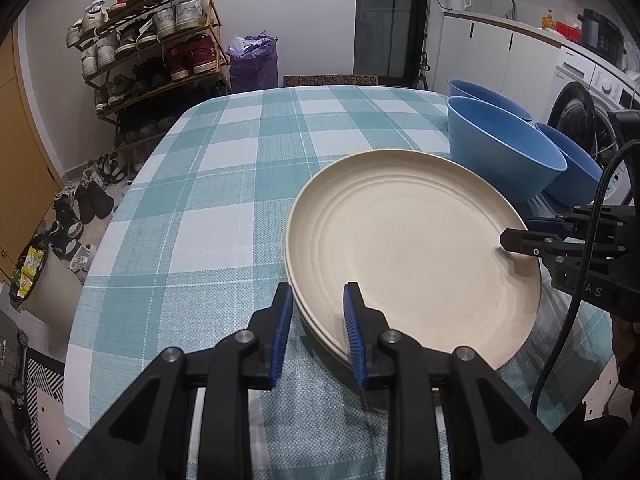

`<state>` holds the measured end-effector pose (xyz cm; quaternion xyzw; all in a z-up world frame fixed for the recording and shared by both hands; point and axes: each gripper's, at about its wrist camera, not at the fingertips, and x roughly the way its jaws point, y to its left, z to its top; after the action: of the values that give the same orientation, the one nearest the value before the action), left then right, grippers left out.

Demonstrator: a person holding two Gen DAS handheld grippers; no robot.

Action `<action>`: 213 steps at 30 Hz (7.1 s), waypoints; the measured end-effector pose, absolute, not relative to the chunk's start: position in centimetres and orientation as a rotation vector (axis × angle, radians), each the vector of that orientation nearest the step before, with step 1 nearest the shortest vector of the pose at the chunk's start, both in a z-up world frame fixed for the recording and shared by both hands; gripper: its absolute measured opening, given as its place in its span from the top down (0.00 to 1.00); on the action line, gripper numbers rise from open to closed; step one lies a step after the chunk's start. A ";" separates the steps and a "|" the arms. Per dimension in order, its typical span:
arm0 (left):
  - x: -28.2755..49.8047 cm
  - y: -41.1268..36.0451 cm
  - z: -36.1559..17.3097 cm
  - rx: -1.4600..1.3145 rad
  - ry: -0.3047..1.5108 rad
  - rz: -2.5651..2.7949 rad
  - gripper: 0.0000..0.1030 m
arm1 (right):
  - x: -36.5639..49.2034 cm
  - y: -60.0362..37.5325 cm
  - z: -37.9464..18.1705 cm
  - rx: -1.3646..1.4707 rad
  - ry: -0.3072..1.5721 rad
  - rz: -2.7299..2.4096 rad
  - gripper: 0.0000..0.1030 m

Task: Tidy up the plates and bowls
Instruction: 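Open both grippers and pull them back from the plate stack, then move both tools toward the three blue bowls, then bring both open grippers to the rim of the nearest blue bowl, then close both grippers on the blue bowl's rim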

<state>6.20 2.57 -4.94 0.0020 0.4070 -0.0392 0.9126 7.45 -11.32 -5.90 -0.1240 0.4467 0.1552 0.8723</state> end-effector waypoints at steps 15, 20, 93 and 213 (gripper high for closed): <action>6.0 2.6 -3.8 -0.046 0.843 -0.123 0.43 | 5.7 -12.3 -2.6 -0.242 0.839 0.384 0.35; 5.7 2.1 -2.1 -0.035 0.805 -0.137 0.20 | 4.9 -13.0 -0.5 -0.188 0.802 0.435 0.16; 19.9 -9.1 10.8 0.001 0.714 -0.307 0.00 | 9.1 -34.4 19.3 0.053 0.528 0.134 0.01; 37.0 -20.2 -0.7 0.115 1.005 -0.442 0.81 | 32.5 -36.7 -0.5 -0.006 1.006 0.123 0.82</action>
<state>37.04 -20.21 -0.65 0.0547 0.4774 -0.2100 0.8515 32.46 -36.73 -0.54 -0.0030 0.4817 0.0589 0.8743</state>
